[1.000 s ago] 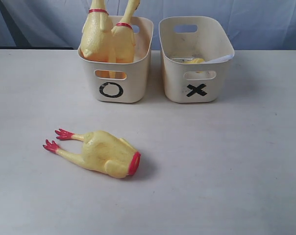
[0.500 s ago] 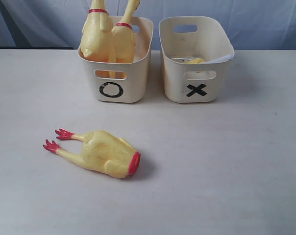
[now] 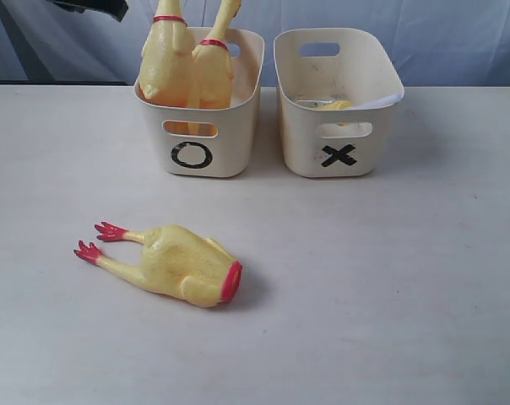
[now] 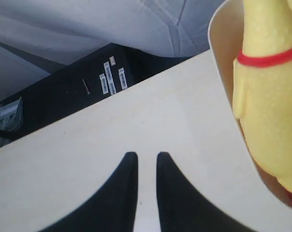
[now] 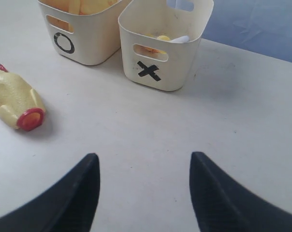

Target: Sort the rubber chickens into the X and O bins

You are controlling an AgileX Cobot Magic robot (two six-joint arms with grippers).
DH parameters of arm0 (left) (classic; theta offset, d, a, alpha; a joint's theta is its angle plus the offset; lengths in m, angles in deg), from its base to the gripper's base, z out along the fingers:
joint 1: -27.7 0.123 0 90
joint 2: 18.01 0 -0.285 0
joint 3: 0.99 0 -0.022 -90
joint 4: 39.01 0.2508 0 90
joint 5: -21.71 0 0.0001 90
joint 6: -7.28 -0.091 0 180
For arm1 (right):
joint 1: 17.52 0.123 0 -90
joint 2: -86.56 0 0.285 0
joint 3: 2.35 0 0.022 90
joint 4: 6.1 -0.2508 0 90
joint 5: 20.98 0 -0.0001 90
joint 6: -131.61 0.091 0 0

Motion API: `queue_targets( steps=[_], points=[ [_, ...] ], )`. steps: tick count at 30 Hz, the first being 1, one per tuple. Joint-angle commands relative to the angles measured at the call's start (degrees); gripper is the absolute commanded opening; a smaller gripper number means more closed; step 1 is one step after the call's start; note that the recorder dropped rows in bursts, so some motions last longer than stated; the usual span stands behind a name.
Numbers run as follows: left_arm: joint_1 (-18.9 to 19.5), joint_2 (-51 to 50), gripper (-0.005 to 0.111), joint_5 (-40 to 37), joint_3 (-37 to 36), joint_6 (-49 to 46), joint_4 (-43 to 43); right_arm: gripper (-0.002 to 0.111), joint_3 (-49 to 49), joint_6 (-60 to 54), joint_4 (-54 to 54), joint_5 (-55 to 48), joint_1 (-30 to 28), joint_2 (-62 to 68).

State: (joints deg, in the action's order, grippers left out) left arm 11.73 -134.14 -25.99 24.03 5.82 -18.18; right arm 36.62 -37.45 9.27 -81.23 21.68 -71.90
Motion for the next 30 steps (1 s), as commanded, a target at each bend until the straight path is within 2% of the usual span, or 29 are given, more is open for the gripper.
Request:
queue_targets(
  steps=[1, 5, 11, 15, 18, 22, 25, 30],
  points=[
    [0.64, 8.32, 0.014, -0.13, -6.06, -0.69, -1.05, 0.053, 0.22, -2.4, -2.09, 0.44, 0.28, -0.27],
    [0.64, 18.36, 0.014, -0.39, -12.38, -0.69, -1.05, 0.053, 0.22, -7.34, -9.55, 0.79, 0.28, -0.27],
    [0.64, 32.94, 0.014, 0.8, -24.0, -0.57, -5.07, 0.053, 0.22, -21.59, -33.37, -1.96, 0.28, -0.27],
    [0.42, 45.0, 0.014, 2.15, -31.94, -0.72, -12.53, 0.053, 0.22, -23.83, -41.03, -0.87, 0.28, -0.27],
    [0.42, 52.21, 0.014, 3.33, -37.46, -1.42, -16.29, 0.053, 0.22, -23.83, -41.42, 2.33, 0.28, 0.19],
    [0.42, 62.18, 0.014, 3.25, -45.04, -1.59, -17.16, 0.053, 0.22, -23.99, -37.31, 5.2, 0.28, 2.03],
    [0.42, 69.51, 0.014, 0.52, -50.12, -1.82, -17.96, 0.053, 0.22, -24.41, -34.89, 5.67, 0.28, 4.44],
    [0.42, 81.68, 0.014, -3.01, -58.16, -2.57, -25.32, 0.053, 0.22, -26.39, -33.63, 9.88, 0.28, 9.63]
  ],
)
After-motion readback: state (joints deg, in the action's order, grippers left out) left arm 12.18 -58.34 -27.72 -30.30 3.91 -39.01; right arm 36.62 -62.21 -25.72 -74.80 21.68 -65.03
